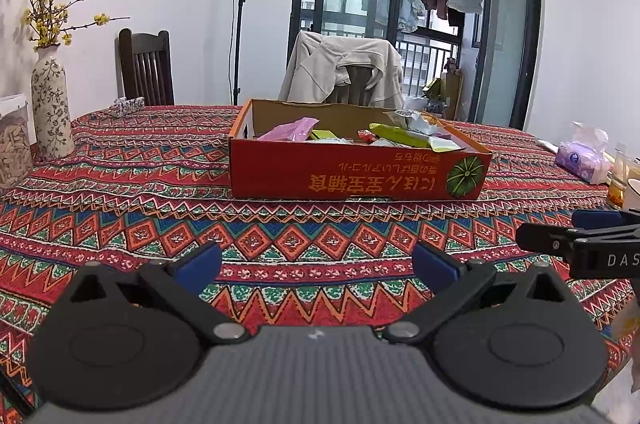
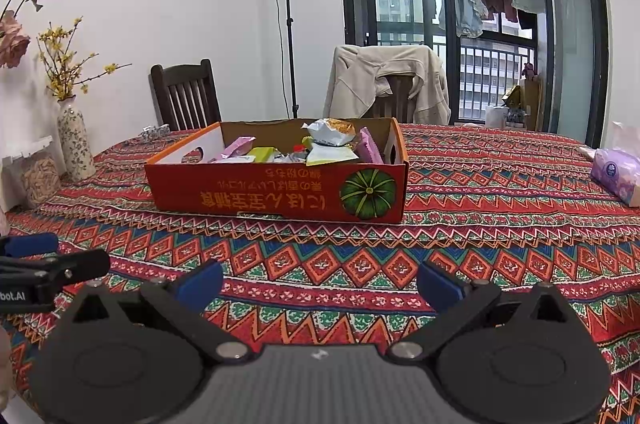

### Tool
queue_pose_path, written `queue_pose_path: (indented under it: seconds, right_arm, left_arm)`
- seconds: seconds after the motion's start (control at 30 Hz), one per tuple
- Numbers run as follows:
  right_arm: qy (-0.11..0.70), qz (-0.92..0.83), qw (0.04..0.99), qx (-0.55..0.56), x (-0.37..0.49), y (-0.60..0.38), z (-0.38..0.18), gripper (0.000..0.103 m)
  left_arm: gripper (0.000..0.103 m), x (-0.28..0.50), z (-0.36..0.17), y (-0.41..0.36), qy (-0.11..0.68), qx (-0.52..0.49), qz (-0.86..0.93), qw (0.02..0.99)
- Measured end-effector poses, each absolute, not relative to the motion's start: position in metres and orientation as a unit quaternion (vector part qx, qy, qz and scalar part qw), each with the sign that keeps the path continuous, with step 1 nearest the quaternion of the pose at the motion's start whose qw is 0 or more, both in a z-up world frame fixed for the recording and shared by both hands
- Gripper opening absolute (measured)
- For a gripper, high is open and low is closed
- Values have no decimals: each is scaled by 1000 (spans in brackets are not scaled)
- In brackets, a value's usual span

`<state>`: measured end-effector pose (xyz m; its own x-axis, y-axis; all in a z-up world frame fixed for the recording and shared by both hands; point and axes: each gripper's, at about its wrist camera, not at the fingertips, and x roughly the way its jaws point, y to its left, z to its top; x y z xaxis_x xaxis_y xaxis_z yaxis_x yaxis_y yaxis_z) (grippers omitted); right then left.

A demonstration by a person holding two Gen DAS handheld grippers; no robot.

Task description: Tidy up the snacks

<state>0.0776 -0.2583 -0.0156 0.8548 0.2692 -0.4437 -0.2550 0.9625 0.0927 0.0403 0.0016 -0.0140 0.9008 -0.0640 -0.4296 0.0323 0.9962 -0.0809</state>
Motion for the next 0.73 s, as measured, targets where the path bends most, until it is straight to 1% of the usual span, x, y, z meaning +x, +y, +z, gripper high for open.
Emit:
queue_pose_path:
  seconds: [0.73]
  right_arm:
    - [235, 137, 962, 15, 76, -257, -22, 103]
  left_arm:
    - [103, 36, -12, 1, 211, -38, -35, 976]
